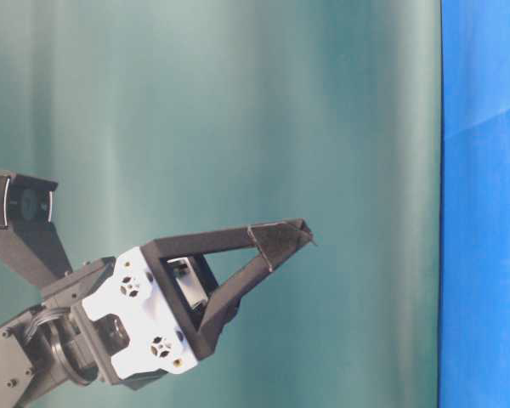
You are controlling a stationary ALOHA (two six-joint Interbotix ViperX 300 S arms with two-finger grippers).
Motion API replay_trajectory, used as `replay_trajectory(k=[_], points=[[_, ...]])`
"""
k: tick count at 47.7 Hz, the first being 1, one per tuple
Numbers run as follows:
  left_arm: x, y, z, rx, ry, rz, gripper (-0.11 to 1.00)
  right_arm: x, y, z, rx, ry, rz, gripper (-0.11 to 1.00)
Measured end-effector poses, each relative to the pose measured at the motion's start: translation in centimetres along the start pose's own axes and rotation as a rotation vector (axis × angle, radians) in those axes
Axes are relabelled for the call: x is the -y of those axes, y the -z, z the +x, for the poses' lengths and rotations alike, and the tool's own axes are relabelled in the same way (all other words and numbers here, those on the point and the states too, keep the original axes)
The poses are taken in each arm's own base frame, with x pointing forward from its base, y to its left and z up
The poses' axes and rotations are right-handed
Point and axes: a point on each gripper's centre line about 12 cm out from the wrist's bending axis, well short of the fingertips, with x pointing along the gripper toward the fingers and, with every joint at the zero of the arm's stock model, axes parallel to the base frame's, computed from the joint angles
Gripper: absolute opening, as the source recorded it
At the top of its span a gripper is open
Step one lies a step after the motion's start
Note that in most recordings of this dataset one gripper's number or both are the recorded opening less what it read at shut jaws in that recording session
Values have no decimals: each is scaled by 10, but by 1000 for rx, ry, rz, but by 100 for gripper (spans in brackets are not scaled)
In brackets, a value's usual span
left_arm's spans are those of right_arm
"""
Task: Handover the blue block to the right arm after grasping it with the left arm, then place it in the designated position.
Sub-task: 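Lower the left gripper over the blue cube, fingers straddling it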
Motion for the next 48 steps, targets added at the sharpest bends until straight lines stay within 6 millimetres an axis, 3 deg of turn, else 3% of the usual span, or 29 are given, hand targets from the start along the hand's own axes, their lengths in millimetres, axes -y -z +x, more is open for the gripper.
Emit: replay_trajectory(k=[41, 48], points=[[0, -1, 0, 9, 0, -2, 92, 0, 2, 0, -9, 0, 0, 97], [0, 4, 9, 9, 0, -3, 92, 0, 2, 0, -12, 0, -2, 97]])
